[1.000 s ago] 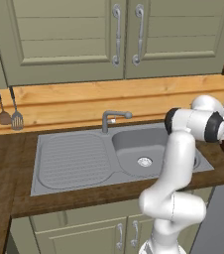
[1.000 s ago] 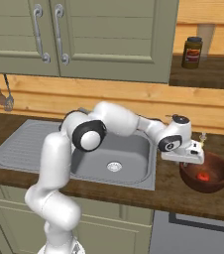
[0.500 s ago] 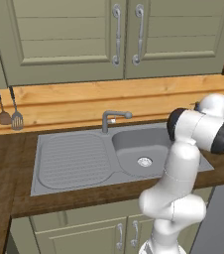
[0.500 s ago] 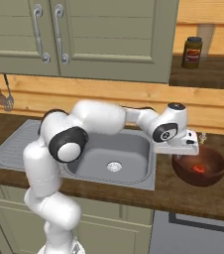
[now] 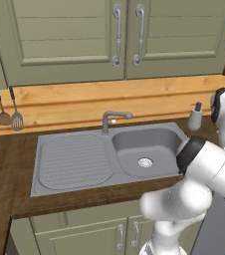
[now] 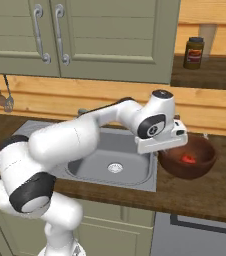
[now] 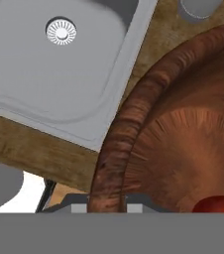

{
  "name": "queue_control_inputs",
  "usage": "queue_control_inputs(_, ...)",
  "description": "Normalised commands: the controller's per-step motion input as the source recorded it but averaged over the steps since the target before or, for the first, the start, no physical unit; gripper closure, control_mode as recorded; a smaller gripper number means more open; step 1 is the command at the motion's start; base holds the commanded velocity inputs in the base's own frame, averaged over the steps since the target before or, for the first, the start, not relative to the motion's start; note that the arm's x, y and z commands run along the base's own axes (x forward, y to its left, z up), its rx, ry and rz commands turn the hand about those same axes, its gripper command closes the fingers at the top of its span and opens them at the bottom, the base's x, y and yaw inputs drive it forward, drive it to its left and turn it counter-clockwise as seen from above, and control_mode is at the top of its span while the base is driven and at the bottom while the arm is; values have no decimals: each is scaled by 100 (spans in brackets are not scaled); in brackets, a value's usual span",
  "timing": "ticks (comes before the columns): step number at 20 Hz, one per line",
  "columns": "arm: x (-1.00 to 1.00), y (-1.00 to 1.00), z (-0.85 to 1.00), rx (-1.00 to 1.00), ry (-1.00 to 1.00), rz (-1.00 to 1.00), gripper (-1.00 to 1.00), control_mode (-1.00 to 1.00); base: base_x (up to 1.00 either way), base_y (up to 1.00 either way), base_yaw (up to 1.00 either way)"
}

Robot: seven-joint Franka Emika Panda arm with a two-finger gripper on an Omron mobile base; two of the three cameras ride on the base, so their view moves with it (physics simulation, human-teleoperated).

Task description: Pick the tomato from the sink and place it in the bowl. Then pick the bowl and place it in the microwave. Then close the microwave door and press the start button.

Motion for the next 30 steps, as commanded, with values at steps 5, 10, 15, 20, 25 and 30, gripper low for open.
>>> queue_control_inputs(5,-31,83,36,3,-3,35,100,-100,0,0,0)
queue_control_inputs(10,-3,100,40,-1,-3,39,100,-100,0,0,0)
queue_control_inputs(15,-14,100,39,-6,-4,37,100,-100,0,0,0)
queue_control_inputs(20,-14,87,45,-18,-4,21,100,-100,0,0,0)
queue_control_inputs(25,-51,57,31,-19,-20,0,100,-100,0,0,0)
queue_control_inputs(30,-43,54,20,-11,-2,5,100,-100,0,0,0)
